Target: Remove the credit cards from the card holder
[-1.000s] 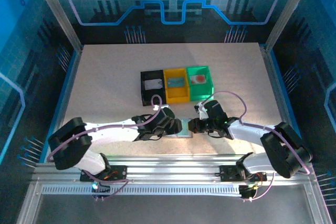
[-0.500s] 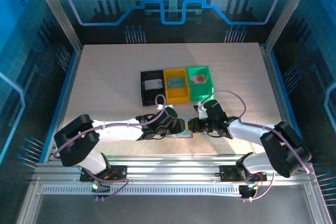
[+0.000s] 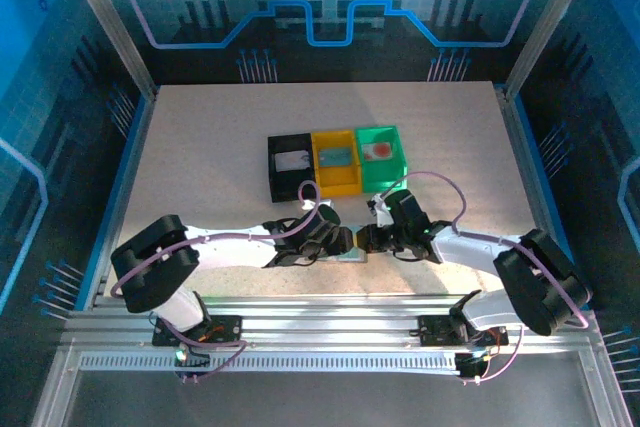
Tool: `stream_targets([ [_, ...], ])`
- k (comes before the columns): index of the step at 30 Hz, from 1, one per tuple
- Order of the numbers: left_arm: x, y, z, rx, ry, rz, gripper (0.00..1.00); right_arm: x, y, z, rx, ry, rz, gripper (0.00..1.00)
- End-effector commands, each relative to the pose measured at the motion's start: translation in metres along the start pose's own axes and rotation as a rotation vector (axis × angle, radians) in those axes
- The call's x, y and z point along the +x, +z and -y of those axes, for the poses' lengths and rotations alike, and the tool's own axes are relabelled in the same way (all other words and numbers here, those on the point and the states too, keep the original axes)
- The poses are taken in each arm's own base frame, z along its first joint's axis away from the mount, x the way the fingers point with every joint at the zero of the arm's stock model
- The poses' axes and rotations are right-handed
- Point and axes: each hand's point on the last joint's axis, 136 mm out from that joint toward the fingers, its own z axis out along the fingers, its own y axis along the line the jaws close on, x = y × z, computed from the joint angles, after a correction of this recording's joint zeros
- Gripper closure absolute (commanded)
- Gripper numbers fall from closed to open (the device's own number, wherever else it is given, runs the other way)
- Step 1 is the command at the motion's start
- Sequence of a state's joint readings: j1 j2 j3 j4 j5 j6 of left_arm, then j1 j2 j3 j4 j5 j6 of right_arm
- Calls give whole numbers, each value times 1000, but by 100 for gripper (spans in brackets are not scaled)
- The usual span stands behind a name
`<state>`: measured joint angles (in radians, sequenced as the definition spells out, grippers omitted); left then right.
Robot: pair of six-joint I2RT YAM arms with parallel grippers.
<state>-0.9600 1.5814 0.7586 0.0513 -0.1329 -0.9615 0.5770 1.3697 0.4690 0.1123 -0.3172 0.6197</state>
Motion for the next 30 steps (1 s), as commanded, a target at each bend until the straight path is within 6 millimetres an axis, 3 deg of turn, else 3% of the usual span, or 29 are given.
stream_targets([
  [1, -3, 3, 3, 13, 12, 7, 50, -1, 2, 1, 29, -21, -10, 100],
  [30, -2, 13, -14, -53, 98, 10, 56, 2, 7, 7, 53, -10, -36, 100],
])
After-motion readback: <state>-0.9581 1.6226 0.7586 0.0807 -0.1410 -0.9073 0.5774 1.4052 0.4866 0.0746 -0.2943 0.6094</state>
